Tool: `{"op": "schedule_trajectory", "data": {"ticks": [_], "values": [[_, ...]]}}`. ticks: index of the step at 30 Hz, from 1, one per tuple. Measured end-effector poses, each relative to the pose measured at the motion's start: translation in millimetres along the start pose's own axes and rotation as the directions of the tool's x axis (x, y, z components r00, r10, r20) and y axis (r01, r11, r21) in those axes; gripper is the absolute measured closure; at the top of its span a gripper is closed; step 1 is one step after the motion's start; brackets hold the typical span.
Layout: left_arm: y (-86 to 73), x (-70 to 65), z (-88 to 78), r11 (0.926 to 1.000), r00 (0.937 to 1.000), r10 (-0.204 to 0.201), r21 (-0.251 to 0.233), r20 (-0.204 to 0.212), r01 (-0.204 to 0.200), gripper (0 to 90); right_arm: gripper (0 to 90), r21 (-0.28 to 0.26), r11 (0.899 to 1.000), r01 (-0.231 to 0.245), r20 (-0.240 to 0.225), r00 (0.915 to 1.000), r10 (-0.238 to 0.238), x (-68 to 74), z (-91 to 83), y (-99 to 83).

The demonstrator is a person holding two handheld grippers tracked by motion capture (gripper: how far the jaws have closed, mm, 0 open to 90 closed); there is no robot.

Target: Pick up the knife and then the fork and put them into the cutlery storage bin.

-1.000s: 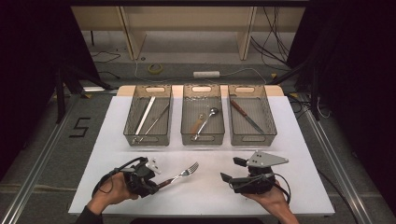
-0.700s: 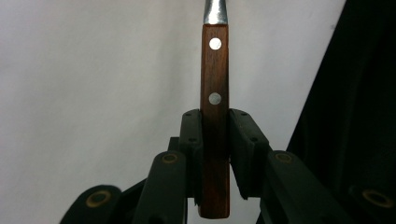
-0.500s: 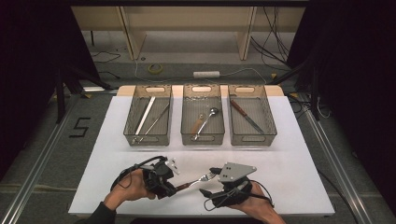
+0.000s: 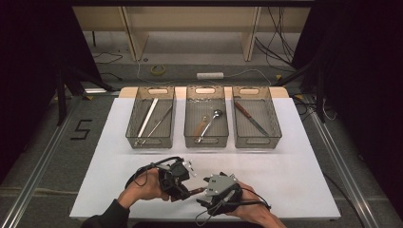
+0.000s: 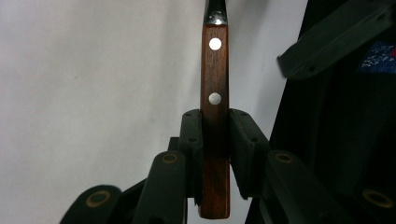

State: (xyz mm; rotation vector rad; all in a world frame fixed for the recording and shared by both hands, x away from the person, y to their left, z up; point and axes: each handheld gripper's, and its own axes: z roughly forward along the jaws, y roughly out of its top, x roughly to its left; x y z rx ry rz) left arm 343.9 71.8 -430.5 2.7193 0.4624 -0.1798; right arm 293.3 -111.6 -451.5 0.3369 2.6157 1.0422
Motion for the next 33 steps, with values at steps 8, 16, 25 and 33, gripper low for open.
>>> {"op": "schedule_trajectory", "data": {"ticks": [8,16,25,33], "values": [[8.6,-2.6,1.2,0.9992,0.9994,0.030,0.028,0.018,-0.030,75.4,42.3,0.047,0.996,0.078,0.018,0.9967,-0.079,5.2,7.3,-0.7],[8.2,-3.0,1.8,0.9997,0.9994,0.008,0.022,0.034,-0.009,75.5,53.0,0.082,0.982,0.171,0.052,0.9830,-0.176,11.8,12.2,-2.2],[8.5,-4.0,0.9,0.9997,0.9982,0.009,0.022,0.059,-0.010,75.4,67.9,0.108,0.958,0.267,0.082,0.9576,-0.276,16.9,12.9,-2.5],[7.4,-3.4,-2.0,0.9999,0.9969,0.010,-0.013,0.077,-0.009,75.2,75.8,0.144,0.907,0.396,0.080,0.9088,-0.409,22.2,11.7,-4.8]]}}
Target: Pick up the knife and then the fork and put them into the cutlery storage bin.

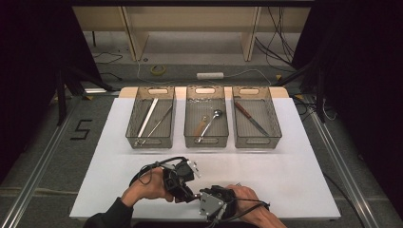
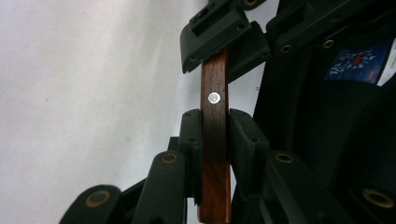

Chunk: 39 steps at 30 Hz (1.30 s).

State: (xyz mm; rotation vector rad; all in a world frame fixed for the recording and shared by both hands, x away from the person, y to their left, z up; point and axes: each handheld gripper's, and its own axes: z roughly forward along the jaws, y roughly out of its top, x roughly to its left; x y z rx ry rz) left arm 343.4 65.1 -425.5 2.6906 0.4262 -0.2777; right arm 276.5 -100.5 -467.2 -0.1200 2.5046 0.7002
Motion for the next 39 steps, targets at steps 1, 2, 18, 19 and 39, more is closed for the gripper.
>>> {"op": "schedule_trajectory", "data": {"ticks": [1,2,18,19,39], "values": [[-0.3,0.6,-1.0,1.0000,1.0000,0.006,-0.005,0.002,-0.006,75.0,76.9,0.002,1.000,0.011,0.009,0.9999,-0.011,1.8,0.1,0.3],[-0.3,0.5,-1.9,0.9999,1.0000,0.007,-0.011,0.001,-0.007,74.8,77.9,0.006,0.999,0.035,0.006,0.9994,-0.035,2.8,0.2,0.2],[-19.3,11.7,-25.8,0.9484,0.9818,-0.114,-0.311,-0.152,0.062,27.8,78.8,0.059,0.997,0.052,0.088,0.9945,-0.057,-13.3,-13.3,-15.3],[-22.1,12.5,-28.2,0.9363,0.9787,-0.129,-0.345,-0.160,0.067,26.8,78.8,0.039,0.999,0.008,0.095,0.9954,-0.012,-12.8,-13.0,-16.1],[-77.7,19.0,-38.2,0.7728,0.9255,-0.278,-0.632,-0.257,0.057,21.7,78.7,-0.025,0.962,-0.272,0.143,0.9514,0.273,-54.7,-32.4,-48.9]]}}
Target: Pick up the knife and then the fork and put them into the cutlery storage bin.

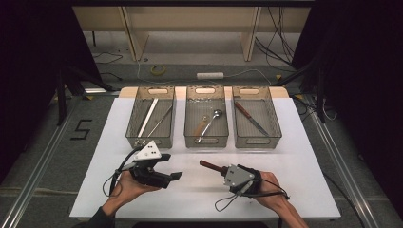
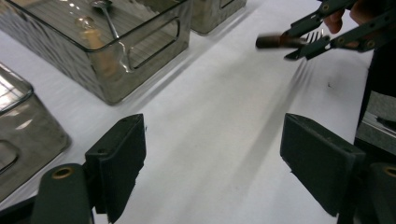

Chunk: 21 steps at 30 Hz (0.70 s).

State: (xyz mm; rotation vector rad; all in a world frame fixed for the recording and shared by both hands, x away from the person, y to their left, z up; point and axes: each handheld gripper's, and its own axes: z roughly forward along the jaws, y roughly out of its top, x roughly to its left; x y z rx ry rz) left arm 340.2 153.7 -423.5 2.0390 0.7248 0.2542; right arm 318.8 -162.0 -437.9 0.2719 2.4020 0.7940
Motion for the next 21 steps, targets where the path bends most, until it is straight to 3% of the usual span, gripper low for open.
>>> {"op": "schedule_trajectory", "data": {"ticks": [4,9,14,17,21], "values": [[-6.1,4.3,-7.8,0.9982,0.9992,-0.034,-0.051,-0.022,0.033,20.4,78.7,-0.008,0.997,-0.071,0.013,0.9974,0.071,-14.8,-6.2,-2.3],[-12.6,6.8,-16.1,0.9960,0.9979,-0.044,-0.080,-0.047,0.040,19.2,78.7,-0.030,0.982,-0.184,0.024,0.9825,0.185,-38.0,-13.1,-7.0],[-18.3,9.4,-21.6,0.9950,0.9964,-0.046,-0.092,-0.071,0.040,18.3,78.7,-0.061,0.952,-0.301,0.034,0.9522,0.303,-65.2,-22.1,-10.6],[-20.6,9.9,-23.1,0.9945,0.9956,-0.041,-0.099,-0.084,0.033,17.9,78.7,-0.070,0.927,-0.367,0.035,0.9282,0.370,-81.5,-25.3,-12.0],[-22.2,10.3,-23.8,0.9949,0.9947,-0.037,-0.096,-0.096,0.028,17.5,78.7,-0.075,0.903,-0.422,0.046,0.9036,0.426,-99.8,-25.8,-14.0]]}}
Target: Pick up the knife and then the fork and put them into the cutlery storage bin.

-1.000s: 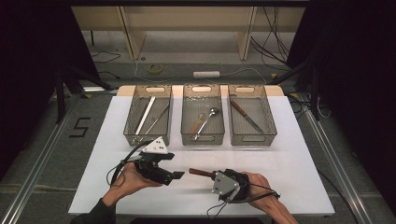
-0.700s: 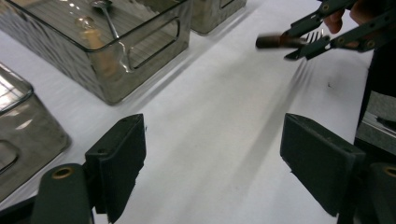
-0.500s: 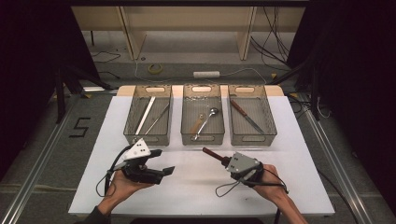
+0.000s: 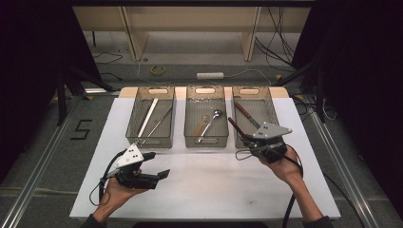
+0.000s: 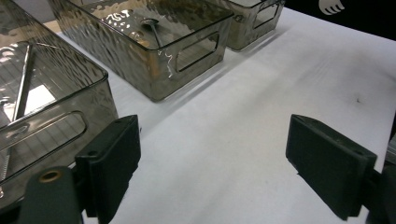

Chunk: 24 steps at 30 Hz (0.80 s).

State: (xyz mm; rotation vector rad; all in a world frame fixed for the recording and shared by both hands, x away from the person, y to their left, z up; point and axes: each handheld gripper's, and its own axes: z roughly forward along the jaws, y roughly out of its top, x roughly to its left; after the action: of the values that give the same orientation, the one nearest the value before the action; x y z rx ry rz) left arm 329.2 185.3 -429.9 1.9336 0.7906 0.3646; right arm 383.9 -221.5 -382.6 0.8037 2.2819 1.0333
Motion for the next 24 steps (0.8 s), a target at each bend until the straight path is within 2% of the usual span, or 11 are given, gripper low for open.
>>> {"op": "schedule_trajectory", "data": {"ticks": [6,10,24], "values": [[-1.8,1.1,-2.1,0.9999,0.9999,-0.006,-0.008,-0.012,0.006,17.3,78.7,0.001,0.998,-0.061,0.001,0.9981,0.061,-20.0,5.6,7.0],[-2.4,2.3,-4.6,0.9996,0.9995,-0.021,-0.021,-0.022,0.020,17.1,78.7,0.001,0.997,-0.081,0.006,0.9967,0.081,-30.9,9.8,14.7],[-5.1,3.7,-8.6,0.9993,0.9988,-0.028,-0.027,-0.039,0.027,16.5,78.7,0.010,0.989,-0.148,0.051,0.9877,0.148,-67.2,26.5,40.0]]}}
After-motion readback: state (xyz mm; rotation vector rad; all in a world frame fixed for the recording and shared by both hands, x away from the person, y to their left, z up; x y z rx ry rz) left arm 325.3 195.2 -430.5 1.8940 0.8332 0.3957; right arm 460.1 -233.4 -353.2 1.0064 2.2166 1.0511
